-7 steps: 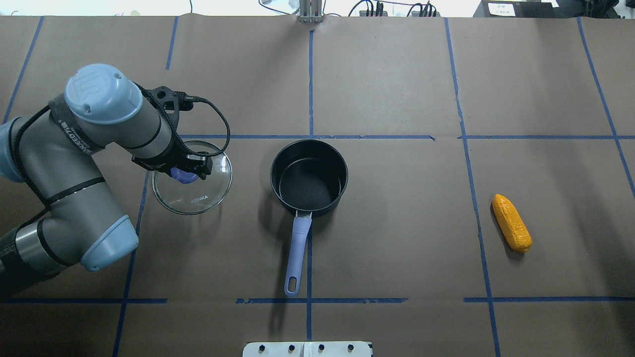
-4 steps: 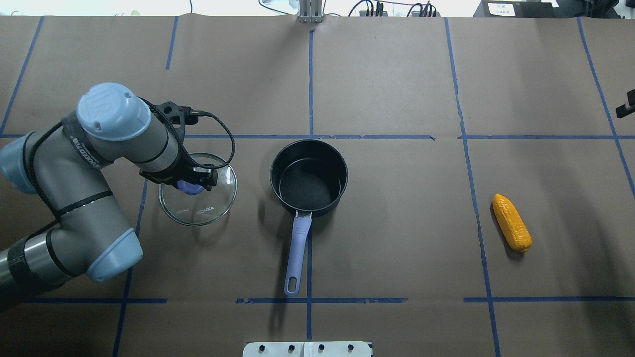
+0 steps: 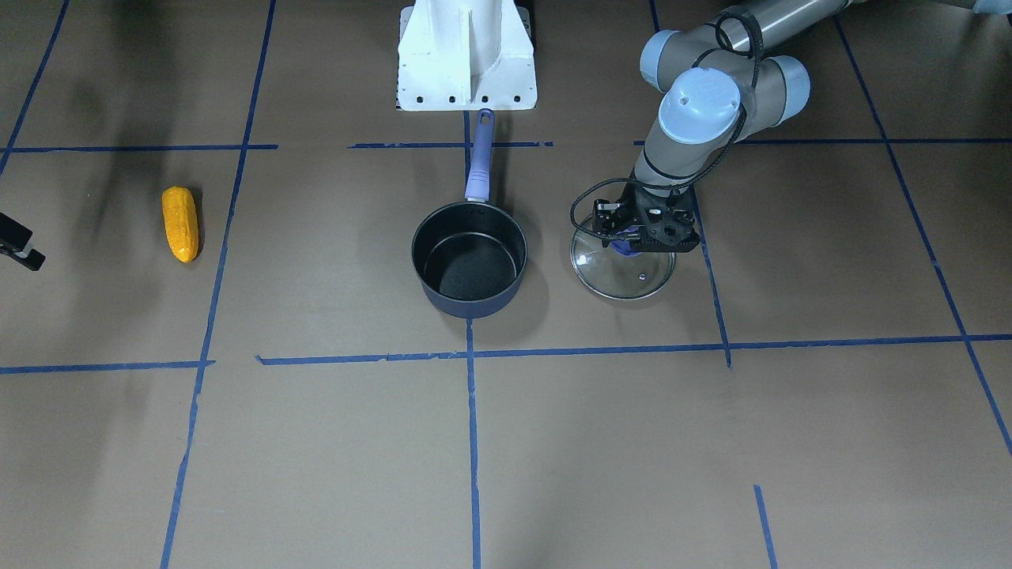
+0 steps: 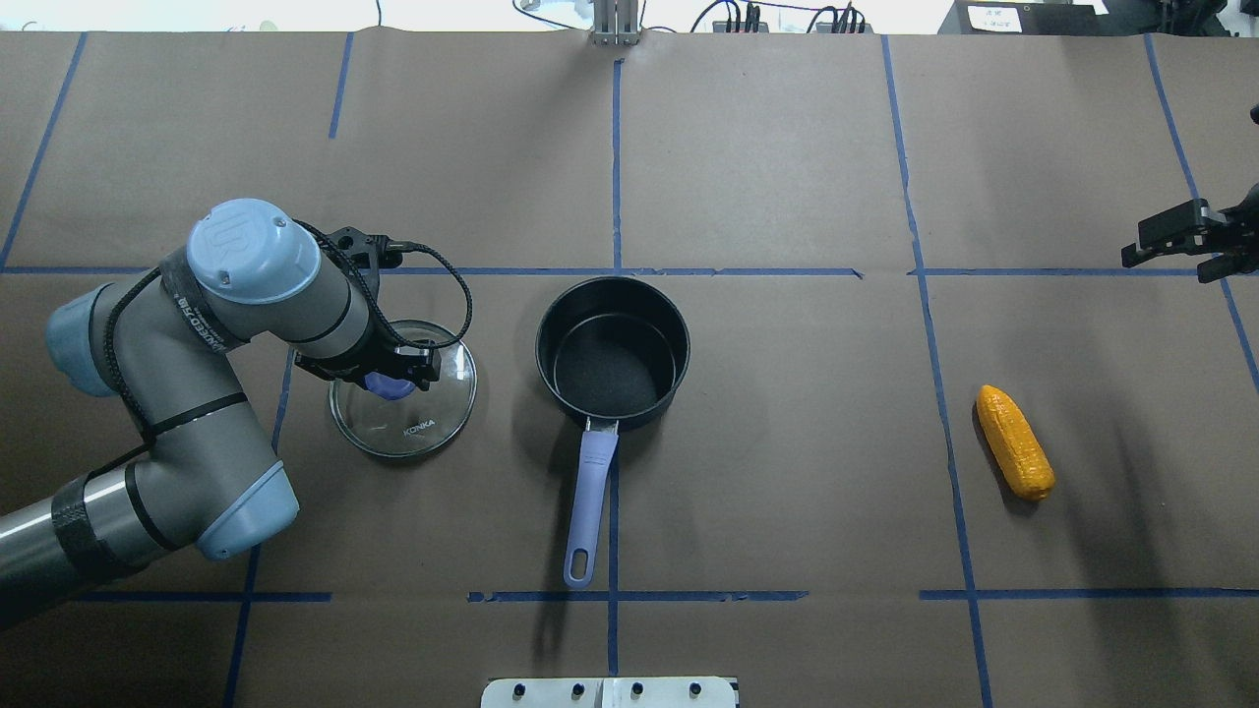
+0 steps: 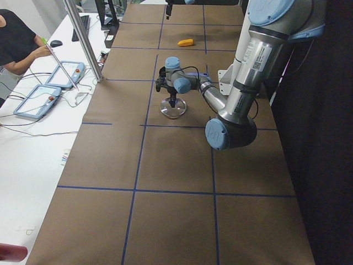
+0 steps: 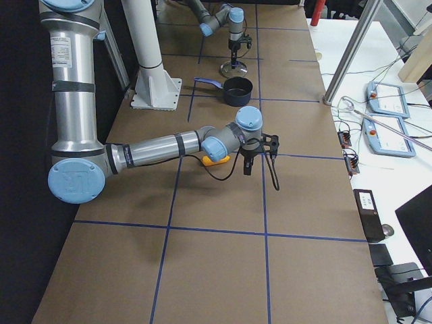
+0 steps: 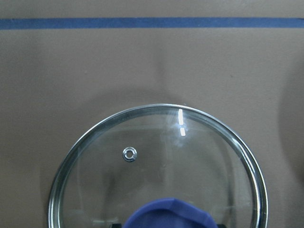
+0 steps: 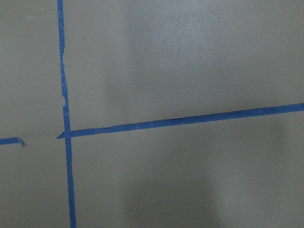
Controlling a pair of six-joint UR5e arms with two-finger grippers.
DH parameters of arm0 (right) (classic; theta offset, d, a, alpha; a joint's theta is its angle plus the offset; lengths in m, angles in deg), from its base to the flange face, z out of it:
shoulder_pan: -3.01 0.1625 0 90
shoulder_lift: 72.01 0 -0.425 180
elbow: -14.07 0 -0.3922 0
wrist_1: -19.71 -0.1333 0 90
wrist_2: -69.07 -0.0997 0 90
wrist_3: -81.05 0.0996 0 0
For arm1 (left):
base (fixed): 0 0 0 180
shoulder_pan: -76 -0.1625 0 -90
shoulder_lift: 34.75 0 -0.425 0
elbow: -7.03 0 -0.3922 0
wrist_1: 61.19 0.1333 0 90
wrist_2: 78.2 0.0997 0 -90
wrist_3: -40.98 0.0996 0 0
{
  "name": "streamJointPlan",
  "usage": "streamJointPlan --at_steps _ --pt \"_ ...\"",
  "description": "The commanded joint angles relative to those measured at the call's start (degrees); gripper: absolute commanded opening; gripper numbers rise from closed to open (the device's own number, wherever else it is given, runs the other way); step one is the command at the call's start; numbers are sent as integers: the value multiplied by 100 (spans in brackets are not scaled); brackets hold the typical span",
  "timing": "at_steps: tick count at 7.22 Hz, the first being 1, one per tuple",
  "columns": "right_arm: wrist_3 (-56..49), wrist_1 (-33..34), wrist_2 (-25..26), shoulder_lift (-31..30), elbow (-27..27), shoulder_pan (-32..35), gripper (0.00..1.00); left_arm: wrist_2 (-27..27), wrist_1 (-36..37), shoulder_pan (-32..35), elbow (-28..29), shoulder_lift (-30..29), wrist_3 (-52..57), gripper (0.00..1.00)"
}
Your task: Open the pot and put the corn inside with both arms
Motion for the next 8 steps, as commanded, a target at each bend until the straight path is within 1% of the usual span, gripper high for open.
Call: streamJointPlan --at_steps 1,2,3,5,6,7,8 --pt "17 -9 9 -3 -2 -91 100 1 -68 -5 53 -3 22 46" --pt "17 -9 9 15 -2 -126 100 -8 -68 4 27 6 48 81" --pt "17 -9 9 -2 -11 -153 100 -25 -68 21 -42 6 66 100" --pt "26 -9 88 15 -2 -292 100 -16 -33 39 -87 6 57 100" --pt "295 -26 323 15 -11 -581 100 -25 -7 82 -148 6 57 100" --pt "742 -375 569 -2 -2 -888 100 -25 11 100 -210 6 57 100" --pt "1103 -657 668 -20 -2 -1126 100 -25 11 135 -219 6 57 100"
